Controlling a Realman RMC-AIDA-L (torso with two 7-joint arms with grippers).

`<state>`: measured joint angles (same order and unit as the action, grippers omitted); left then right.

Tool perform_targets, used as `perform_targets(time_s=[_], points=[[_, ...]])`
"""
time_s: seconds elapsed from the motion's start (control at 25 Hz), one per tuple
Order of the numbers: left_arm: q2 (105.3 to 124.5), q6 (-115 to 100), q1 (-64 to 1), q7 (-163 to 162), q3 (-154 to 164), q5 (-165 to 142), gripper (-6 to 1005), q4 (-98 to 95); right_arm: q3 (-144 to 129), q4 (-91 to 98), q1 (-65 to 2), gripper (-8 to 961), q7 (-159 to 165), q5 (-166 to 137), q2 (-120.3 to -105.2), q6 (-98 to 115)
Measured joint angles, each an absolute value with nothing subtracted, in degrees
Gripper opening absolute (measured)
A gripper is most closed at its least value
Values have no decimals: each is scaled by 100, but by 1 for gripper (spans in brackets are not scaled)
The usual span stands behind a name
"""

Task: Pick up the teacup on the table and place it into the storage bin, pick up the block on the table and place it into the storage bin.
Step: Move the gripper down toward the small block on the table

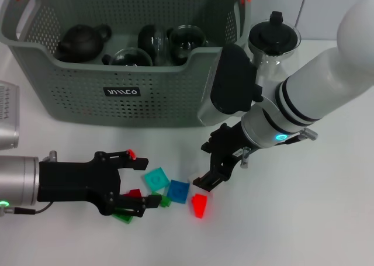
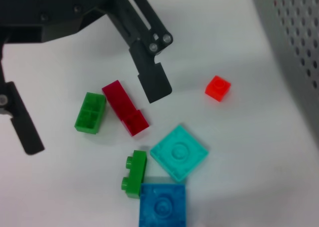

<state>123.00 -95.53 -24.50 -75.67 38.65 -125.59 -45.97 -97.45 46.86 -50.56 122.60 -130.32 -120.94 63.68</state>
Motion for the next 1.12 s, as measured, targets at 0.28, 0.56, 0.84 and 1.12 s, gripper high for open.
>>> perform_targets(time_s=[0.28,0.56,0.84,1.12], points=[[12295,-9553,-2452,-7567,3858,-12559,878,-4588,-9936,4587,-5118,795,12259,-12947,-12098,6209],[12295,-9546,-2452,-7567,3858,-12559,878,-4588,-10093,4533,-5158,627,12181,-12813,-12093,6204],[12296,-9543,-2452,-7563,3858,-12559,878,-4588,-10123,4424,-5180,551,12145,-12811,-12096,6051],[12304,-9535,-2443,-7559,3858,-12559,878,-4588,-10265,4223,-5259,551,12028,-12608,-12109,5946]])
